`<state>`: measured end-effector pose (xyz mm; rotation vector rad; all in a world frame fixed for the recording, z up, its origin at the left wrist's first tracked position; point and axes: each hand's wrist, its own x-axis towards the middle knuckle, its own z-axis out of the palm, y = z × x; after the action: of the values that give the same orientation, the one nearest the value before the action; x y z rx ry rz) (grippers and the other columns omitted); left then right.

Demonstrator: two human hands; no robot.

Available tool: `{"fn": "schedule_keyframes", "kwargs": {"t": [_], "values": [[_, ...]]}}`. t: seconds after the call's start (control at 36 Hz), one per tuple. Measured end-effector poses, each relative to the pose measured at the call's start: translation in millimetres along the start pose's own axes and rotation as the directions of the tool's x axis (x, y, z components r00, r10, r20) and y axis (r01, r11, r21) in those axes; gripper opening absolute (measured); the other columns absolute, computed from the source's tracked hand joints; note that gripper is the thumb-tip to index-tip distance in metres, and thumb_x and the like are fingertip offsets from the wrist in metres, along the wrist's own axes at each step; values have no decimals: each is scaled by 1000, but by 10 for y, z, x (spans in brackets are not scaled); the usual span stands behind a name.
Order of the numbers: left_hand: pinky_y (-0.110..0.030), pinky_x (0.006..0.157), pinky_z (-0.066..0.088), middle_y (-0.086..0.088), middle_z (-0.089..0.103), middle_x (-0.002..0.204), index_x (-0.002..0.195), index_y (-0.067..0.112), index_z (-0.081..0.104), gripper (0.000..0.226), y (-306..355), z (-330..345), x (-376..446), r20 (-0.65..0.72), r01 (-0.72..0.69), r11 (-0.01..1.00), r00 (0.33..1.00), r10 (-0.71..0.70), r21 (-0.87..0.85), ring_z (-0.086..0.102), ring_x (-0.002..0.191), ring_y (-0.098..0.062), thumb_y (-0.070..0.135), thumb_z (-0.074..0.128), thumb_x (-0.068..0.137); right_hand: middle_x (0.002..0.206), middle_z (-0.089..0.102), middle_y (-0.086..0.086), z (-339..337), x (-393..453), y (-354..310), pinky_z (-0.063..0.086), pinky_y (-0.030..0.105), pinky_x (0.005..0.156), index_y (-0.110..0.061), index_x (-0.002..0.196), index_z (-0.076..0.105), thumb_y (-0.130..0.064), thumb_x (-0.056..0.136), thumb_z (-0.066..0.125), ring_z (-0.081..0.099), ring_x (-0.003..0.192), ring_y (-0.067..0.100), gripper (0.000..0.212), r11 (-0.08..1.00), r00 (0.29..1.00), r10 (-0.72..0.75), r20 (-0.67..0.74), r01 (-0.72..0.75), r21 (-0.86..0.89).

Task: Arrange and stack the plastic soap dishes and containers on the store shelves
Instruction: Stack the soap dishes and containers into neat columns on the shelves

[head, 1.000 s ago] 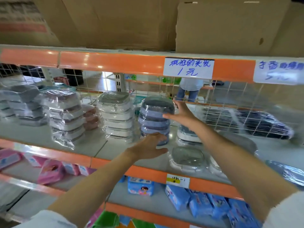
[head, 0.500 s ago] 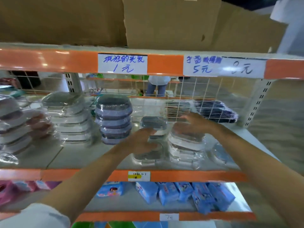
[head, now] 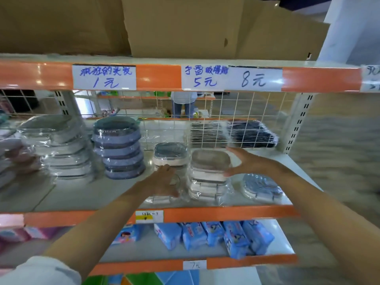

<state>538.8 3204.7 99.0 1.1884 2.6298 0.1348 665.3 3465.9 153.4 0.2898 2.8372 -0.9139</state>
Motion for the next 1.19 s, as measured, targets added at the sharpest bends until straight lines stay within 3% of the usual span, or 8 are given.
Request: {"fn": "schedule_keyframes", "kwargs": {"t": [0.28, 0.44, 0.58, 0.78, 0.89, 0.97, 1.11, 1.19], "values": [[-38, 115, 15, -9, 15, 156, 151, 19, 24, 88, 321, 124, 26, -59, -40, 998, 997, 42, 50, 14, 142, -28, 50, 67, 81, 158, 4, 8, 76, -295, 957, 17, 42, 116, -13, 153, 2, -43, 74, 79, 5, 145, 27, 114, 920, 957, 289, 23, -271, -284], [-37, 111, 25, -10, 30, 146, 127, 12, 57, 58, 372, 185, 21, -87, 44, 997, 995, -38, 67, 26, 135, -29, 47, 67, 82, 151, 13, 12, 185, -400, 1203, 23, 43, 111, -16, 152, 3, -38, 73, 79, 13, 139, 35, 112, 926, 947, 301, -109, -318, -206], [-36, 111, 25, -9, 31, 147, 142, 12, 40, 74, 361, 163, 4, -117, 63, 998, 991, -60, 27, 28, 135, -26, 44, 68, 82, 138, 29, 12, 137, -337, 1179, 35, 41, 103, -11, 146, 22, -39, 67, 80, 26, 129, 30, 102, 918, 927, 292, -235, -340, -201], [-38, 112, 26, -7, 30, 149, 149, 18, 25, 85, 308, 153, -113, -178, 99, 993, 978, -110, -69, 27, 137, -27, 36, 70, 79, 114, 49, 8, -202, -77, 741, 45, 38, 87, -8, 116, 50, -53, 52, 83, 48, 107, 26, 85, 954, 879, 272, -391, -193, 230], [-41, 107, 34, -2, 45, 138, 136, 21, 43, 69, 165, 150, -193, -186, 126, 989, 973, -139, -81, 41, 128, -25, 50, 60, 75, 123, 47, 10, -315, 142, 296, 45, 45, 96, -11, 125, 48, -71, 42, 71, 45, 117, 30, 105, 979, 919, 170, -357, -116, 167], [-41, 104, 37, 1, 50, 136, 131, 27, 49, 50, 81, 138, -240, -150, 117, 990, 980, -128, -80, 46, 124, -23, 48, 54, 86, 130, 43, 10, -327, 279, -59, 43, 45, 100, -12, 132, 44, -56, 61, 79, 43, 122, 29, 91, 993, 945, 95, -314, -66, 102], [-39, 94, 45, 0, 60, 121, 125, 27, 55, 72, -100, 22, -302, -112, 22, 1000, 993, -24, -13, 55, 111, -20, 71, 29, 74, 131, 36, 11, -213, 522, -533, 40, 41, 102, -15, 134, 40, -57, 66, 77, 38, 121, 28, 88, 993, 965, 14, -261, -43, -105], [-33, 90, 46, 2, 58, 115, 124, 29, 54, 52, -289, -43, -332, -73, 50, 999, 996, -49, 13, 55, 107, -17, 60, 48, 82, 136, 27, 11, -112, 683, -776, 31, 37, 107, -16, 142, 33, -49, 71, 77, 27, 130, 29, 89, 989, 972, -13, -233, -22, -147]]}}
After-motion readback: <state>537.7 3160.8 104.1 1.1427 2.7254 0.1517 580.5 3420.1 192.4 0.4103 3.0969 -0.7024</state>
